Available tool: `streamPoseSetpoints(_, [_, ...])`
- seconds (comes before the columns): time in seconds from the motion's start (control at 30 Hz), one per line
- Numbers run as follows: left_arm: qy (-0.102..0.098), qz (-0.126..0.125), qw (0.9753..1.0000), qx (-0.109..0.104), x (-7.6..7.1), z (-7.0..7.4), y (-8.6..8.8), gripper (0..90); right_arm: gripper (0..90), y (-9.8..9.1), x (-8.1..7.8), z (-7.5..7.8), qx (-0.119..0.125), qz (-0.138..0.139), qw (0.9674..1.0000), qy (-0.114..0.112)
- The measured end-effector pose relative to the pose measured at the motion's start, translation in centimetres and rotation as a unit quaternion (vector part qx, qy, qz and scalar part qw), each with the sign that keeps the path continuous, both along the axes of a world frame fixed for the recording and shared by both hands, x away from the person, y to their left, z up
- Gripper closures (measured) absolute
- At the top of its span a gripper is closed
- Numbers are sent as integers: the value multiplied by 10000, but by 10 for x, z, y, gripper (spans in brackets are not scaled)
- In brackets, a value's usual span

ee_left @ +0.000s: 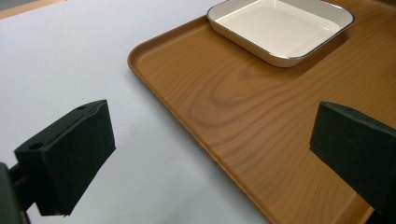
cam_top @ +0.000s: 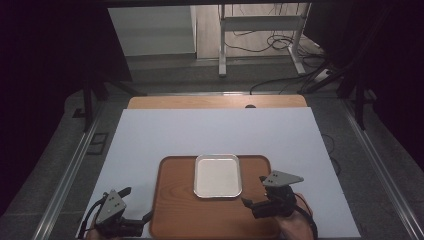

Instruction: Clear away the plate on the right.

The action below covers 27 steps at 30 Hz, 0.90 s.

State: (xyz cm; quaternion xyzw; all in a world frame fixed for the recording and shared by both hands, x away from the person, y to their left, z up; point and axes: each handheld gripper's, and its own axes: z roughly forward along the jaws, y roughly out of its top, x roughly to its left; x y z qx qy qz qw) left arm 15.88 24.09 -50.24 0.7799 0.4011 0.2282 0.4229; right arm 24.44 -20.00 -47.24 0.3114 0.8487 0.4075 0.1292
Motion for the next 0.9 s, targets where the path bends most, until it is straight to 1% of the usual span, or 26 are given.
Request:
streamPoseSetpoints(0.2, [0, -4, 10000, 1, 0, 0, 0, 0, 56, -4, -3, 0, -34, -31, 10000, -42])
streamPoseSetpoints(0.43, [-4, -6, 10000, 5, 0, 0, 0, 0, 34, -10, -6, -1, -90, -91, 9999, -32])
streamPoseSetpoints(0.9, [-5, -19, 10000, 7, 0, 0, 0, 0, 13, -27, -14, 2, -72, -306, 9995, -105])
